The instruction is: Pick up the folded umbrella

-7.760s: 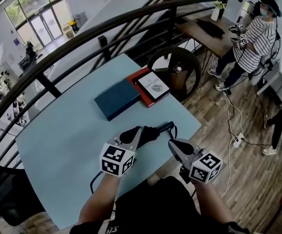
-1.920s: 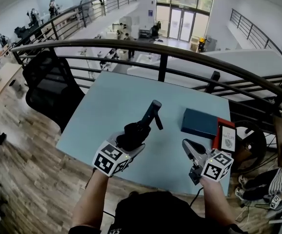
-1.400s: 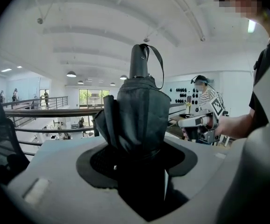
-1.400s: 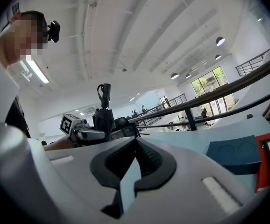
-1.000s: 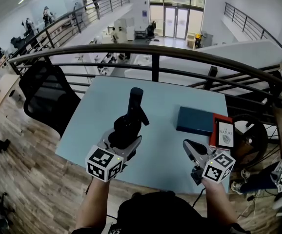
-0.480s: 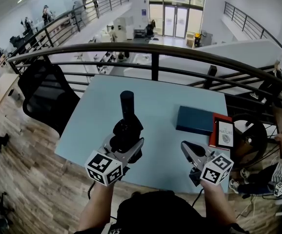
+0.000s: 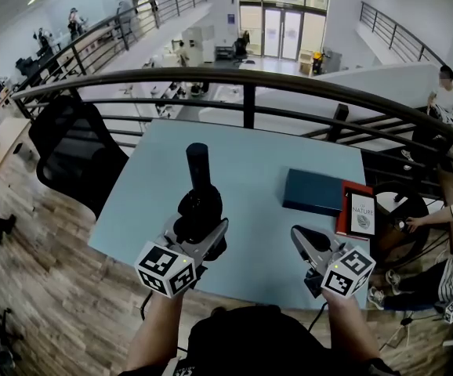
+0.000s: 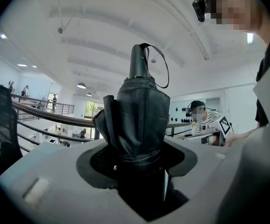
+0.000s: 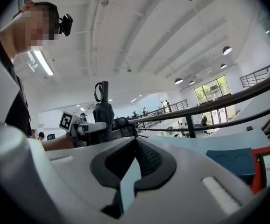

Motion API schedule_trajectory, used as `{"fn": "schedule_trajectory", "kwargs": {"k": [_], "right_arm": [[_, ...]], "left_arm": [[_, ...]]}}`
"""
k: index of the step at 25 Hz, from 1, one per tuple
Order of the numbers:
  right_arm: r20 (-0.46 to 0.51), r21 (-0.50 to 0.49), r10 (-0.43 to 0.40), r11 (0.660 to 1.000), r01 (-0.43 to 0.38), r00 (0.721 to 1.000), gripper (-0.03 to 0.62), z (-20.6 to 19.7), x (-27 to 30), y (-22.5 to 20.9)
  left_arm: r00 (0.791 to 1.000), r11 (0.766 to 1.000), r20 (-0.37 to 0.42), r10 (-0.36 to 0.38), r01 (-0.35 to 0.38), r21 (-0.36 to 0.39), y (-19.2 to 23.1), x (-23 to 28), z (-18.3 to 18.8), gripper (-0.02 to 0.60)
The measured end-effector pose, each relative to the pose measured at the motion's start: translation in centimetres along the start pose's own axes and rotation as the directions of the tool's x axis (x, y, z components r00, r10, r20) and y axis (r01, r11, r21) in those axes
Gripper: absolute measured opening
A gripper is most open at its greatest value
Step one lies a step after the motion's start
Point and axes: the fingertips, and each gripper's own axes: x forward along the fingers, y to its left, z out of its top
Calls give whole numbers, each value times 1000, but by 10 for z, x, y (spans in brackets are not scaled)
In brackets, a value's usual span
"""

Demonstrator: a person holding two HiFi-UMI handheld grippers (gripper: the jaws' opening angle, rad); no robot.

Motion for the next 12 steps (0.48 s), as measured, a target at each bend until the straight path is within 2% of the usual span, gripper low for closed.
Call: {"fn": "schedule_trajectory", "kwargs": {"k": [5,12], "right_arm": [[17,-21,-6,1000,6,1000,0,3,-1,1],[35,-35,1,999,0,999,0,6,-4,4]], "left_arm": [[996,998,79,-36,39,-48,-5,-5,10,270],[999,999,49,-22,23,-26,-6,-2,6,270]]}}
